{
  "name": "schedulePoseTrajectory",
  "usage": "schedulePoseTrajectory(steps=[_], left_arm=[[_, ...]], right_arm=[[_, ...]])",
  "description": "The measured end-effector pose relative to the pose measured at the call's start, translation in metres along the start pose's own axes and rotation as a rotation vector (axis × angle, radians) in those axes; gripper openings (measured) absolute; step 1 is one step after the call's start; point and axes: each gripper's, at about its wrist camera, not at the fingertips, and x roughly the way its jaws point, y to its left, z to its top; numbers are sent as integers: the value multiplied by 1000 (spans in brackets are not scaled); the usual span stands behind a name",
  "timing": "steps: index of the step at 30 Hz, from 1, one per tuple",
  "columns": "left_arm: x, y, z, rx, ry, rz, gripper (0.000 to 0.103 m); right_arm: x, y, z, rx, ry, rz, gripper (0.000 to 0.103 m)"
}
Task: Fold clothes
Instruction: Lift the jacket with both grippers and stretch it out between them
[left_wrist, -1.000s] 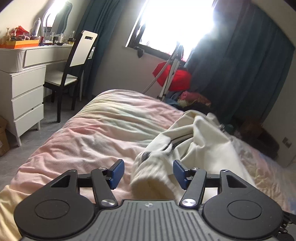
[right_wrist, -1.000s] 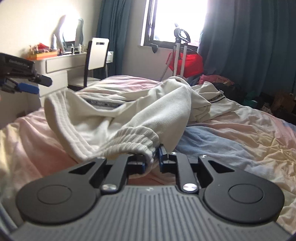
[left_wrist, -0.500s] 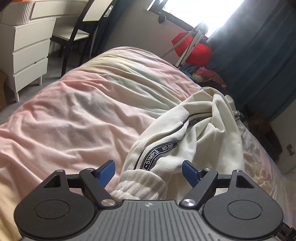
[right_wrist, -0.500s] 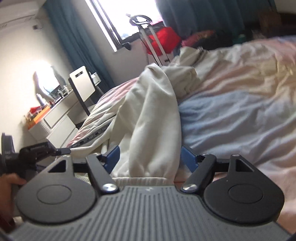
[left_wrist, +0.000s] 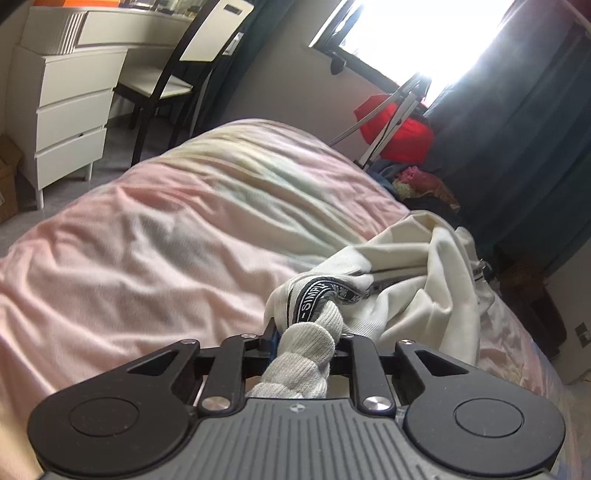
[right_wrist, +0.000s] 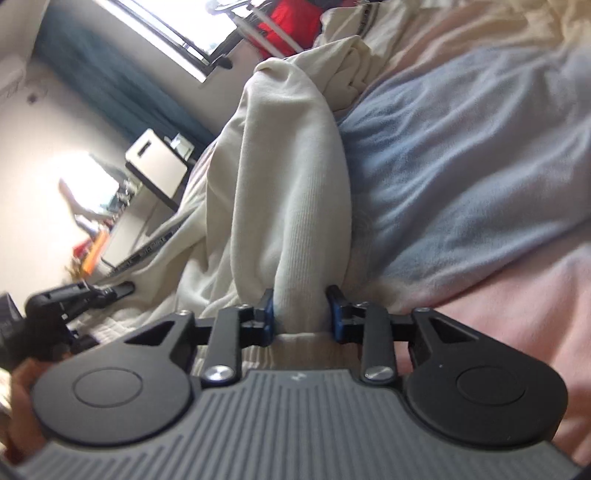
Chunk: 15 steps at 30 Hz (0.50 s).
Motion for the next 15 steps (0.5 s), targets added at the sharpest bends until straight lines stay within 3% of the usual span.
schedulePoseTrajectory(steps=[3, 7, 11, 15], left_arm=[[-2, -8, 38, -12, -75, -48, 13], [-1, -14, 110, 64, -165, -27, 12], [14, -5, 188, 143, -198, 58, 12], [53, 25, 248, 166, -228, 194, 12]], right_arm=[[13, 24, -10, 59, -13, 55, 27], [31, 56, -23, 138, -31, 127, 23], [53, 89, -36, 210, -44, 201, 22], [140, 142, -47, 139, 53, 286, 22]])
